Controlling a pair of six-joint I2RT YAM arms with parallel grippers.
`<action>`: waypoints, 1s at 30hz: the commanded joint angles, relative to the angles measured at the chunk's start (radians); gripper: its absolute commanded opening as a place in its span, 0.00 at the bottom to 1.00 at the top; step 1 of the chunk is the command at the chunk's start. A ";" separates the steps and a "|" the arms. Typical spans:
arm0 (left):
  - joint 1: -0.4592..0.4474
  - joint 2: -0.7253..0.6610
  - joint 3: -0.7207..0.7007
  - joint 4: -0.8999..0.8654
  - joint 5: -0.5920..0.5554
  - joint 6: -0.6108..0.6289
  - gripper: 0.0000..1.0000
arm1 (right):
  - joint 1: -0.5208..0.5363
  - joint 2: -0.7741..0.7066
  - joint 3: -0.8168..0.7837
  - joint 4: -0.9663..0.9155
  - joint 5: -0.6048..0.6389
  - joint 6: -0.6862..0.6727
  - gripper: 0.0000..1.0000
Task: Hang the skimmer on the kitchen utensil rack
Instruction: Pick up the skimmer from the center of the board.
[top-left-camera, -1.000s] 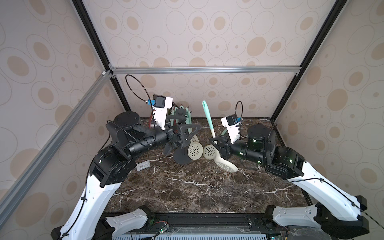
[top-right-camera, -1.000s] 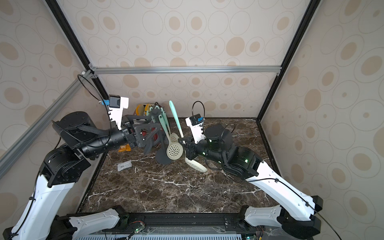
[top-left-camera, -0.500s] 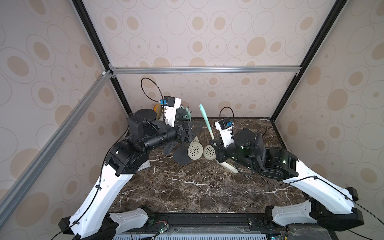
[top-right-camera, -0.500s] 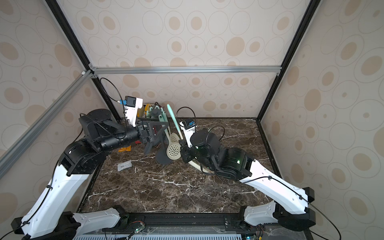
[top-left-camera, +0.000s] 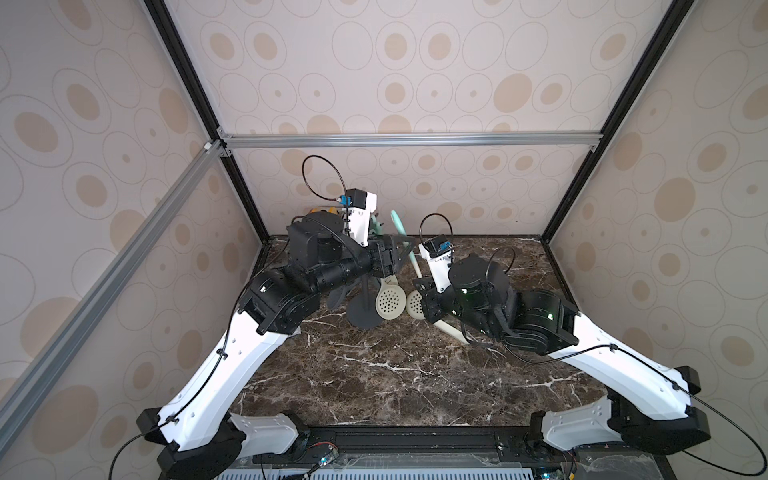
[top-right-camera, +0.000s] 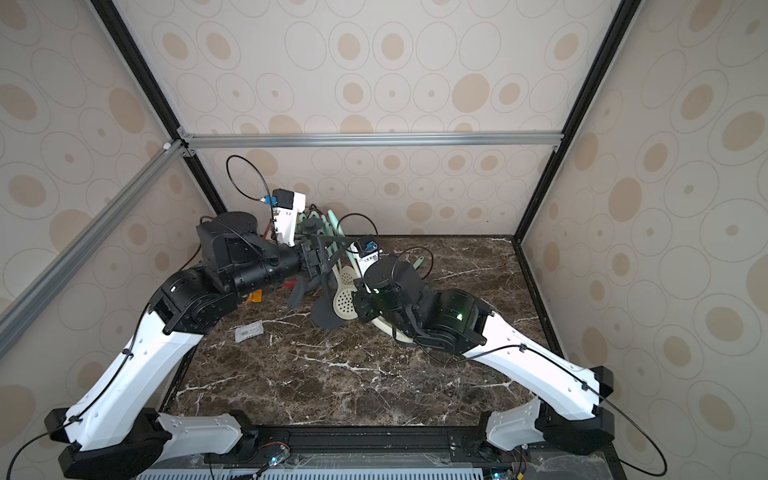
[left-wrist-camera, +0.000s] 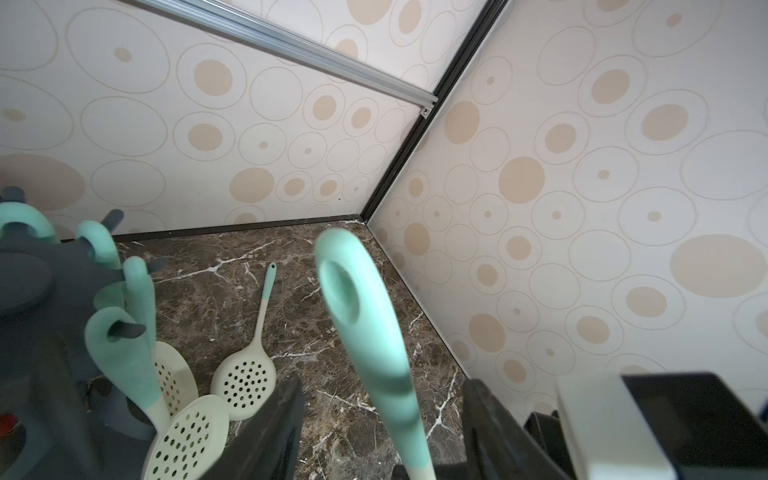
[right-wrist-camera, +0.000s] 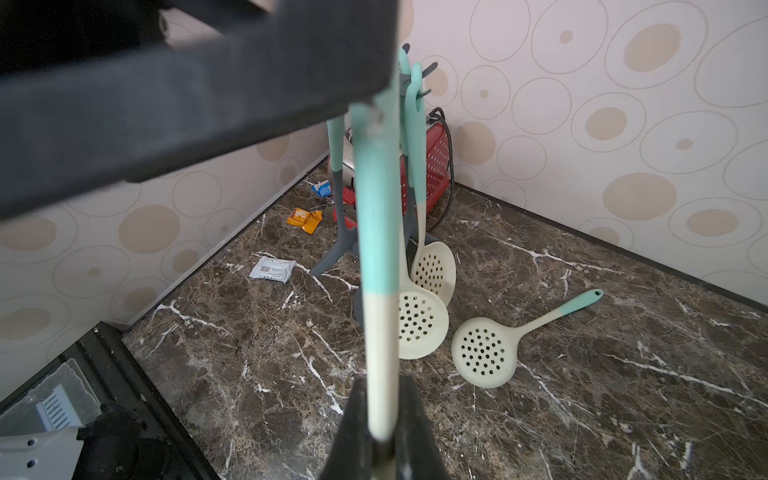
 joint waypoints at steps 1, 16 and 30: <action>-0.007 0.026 0.055 -0.041 -0.046 -0.013 0.54 | 0.011 -0.004 0.022 0.005 0.023 0.002 0.00; 0.090 -0.038 -0.011 0.037 0.194 -0.006 0.00 | -0.045 -0.192 -0.218 0.273 -0.178 -0.068 0.52; 0.117 -0.141 -0.007 0.089 0.646 0.097 0.00 | -0.274 -0.164 -0.266 0.626 -1.136 0.087 0.74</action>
